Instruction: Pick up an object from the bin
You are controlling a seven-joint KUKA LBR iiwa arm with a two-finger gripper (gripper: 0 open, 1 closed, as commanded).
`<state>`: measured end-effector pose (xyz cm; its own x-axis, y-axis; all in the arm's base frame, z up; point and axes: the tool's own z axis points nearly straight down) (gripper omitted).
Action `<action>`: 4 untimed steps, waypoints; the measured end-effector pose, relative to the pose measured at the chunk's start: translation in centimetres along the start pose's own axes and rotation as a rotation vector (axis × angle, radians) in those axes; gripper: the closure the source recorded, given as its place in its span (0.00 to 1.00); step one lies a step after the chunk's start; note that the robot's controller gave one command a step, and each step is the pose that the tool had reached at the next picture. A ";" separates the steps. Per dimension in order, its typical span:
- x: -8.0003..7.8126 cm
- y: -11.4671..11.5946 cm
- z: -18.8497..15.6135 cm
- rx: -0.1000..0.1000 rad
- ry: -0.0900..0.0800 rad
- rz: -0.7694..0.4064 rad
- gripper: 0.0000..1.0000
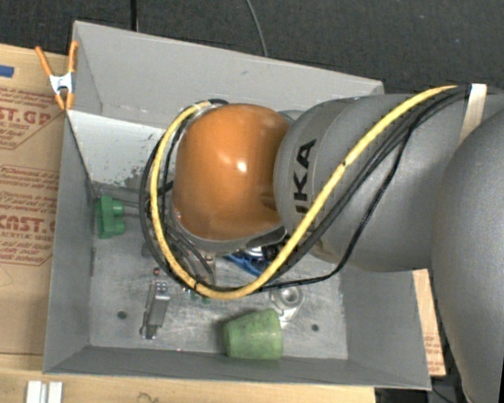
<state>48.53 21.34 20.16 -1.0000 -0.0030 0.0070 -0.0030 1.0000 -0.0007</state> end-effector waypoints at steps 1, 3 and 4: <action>-4.4 -5.6 8.3 0.003 -0.002 -0.013 0.00; -2.2 -24.8 5.6 0.004 -0.010 -0.516 0.00; -3.5 -26.8 13.0 0.003 -0.009 -1.094 0.00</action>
Offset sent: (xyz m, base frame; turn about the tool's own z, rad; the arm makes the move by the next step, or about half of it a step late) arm 0.0439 -0.0523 -0.0786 -0.0180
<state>51.98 -5.46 7.14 -0.4563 -0.8898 -0.0024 -0.8898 0.4563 -0.0008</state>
